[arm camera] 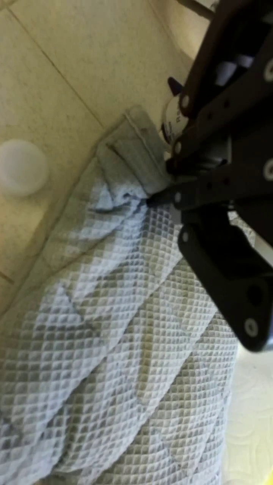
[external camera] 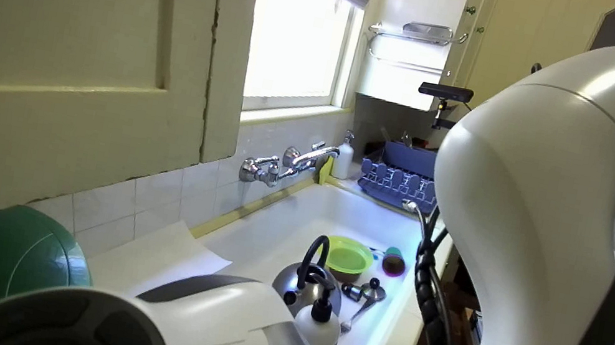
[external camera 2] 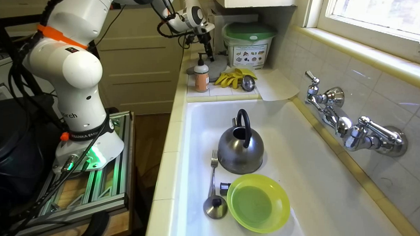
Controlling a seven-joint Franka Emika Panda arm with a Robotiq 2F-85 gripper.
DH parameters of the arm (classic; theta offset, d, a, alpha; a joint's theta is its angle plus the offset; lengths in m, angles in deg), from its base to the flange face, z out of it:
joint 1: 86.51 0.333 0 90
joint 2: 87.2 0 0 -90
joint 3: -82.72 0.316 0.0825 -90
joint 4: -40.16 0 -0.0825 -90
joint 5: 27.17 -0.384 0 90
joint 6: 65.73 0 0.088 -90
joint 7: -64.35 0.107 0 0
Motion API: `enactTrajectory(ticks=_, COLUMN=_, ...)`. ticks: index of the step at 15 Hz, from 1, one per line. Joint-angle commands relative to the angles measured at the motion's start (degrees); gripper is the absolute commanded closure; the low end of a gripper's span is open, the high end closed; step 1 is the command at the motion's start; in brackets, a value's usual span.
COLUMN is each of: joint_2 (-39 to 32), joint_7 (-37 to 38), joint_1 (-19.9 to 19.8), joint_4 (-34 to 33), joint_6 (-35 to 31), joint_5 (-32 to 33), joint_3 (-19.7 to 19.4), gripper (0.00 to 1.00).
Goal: Hang the grey mitts on the side of the upper cabinet.
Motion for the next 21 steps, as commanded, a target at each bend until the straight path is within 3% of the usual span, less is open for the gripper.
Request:
enactTrajectory(ticks=1, joint_2=6.44, joint_7=1.12, joint_1=-0.77, joint_4=5.81, joint_6=1.64, joint_5=-2.47, joint_3=1.07, gripper=0.97)
enactTrajectory(ticks=10, joint_2=26.6, joint_7=1.02, joint_1=-4.81, joint_4=23.25, joint_6=0.23, joint_5=-11.09, joint_3=4.93, gripper=0.98)
enactTrajectory(ticks=21, joint_2=48.37, joint_7=-0.31, joint_1=-15.85, joint_4=36.51, joint_6=-0.74, joint_5=-21.1, joint_3=14.89, gripper=0.98)
